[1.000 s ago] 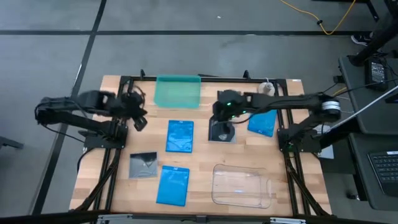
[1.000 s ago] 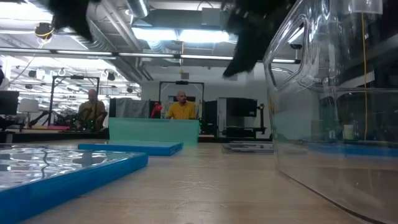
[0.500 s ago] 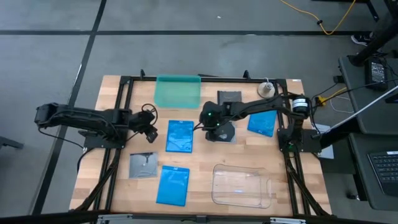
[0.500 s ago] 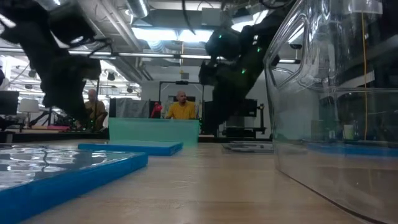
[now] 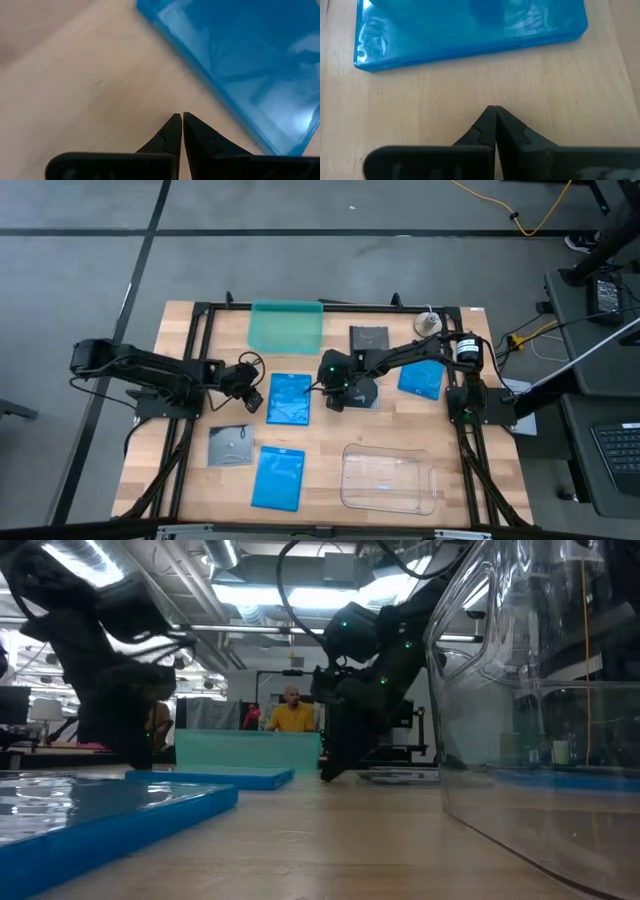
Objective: Pick & place jewel cases by type
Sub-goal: Put the top left dark blue CD case into the light blue bin
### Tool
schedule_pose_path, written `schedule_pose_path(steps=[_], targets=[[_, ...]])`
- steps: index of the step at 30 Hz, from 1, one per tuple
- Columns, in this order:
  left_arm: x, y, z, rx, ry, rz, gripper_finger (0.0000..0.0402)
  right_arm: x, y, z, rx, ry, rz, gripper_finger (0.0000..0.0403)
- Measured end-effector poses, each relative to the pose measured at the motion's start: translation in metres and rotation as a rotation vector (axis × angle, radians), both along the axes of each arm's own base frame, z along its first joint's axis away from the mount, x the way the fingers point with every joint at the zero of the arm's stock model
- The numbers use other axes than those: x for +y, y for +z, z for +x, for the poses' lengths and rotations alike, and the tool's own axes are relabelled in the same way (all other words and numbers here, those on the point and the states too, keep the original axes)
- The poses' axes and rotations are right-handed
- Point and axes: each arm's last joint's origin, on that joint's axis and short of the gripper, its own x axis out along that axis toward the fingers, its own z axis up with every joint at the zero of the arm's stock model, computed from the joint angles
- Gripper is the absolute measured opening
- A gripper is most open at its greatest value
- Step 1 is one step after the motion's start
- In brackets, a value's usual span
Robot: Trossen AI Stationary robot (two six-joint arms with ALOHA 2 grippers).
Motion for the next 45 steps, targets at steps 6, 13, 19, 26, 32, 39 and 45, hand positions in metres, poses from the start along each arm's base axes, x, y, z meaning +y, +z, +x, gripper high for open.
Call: schedule_pose_path(steps=[6,13,19,26,32,39,45], targets=[[0.001,-0.011,0.019,-0.073,-0.004,-0.055,0.0025,-0.001,-0.009,0.004,-0.017,0.003,-0.001,0.0008],[0.001,-0.014,0.025,-0.112,0.042,-0.112,0.0057,-0.001,-0.022,0.008,-0.034,0.025,0.041,0.0008],[0.001,-0.014,0.026,-0.134,0.061,-0.126,0.0062,-0.004,-0.022,0.007,-0.037,0.034,0.04,0.0008],[0.001,-0.01,0.027,-0.178,0.067,-0.123,0.0064,-0.005,-0.022,0.008,-0.048,0.044,0.031,0.0008],[0.001,-0.003,0.026,-0.209,0.064,-0.12,0.0068,-0.005,-0.021,0.008,-0.056,0.046,0.025,0.0008],[0.001,0.001,0.025,-0.23,0.058,-0.124,0.0068,-0.005,-0.021,0.009,-0.064,0.059,0.01,0.0008],[0.001,0.001,0.024,-0.209,0.059,-0.124,0.0071,-0.005,-0.021,0.009,-0.067,0.06,0.005,0.0008]])
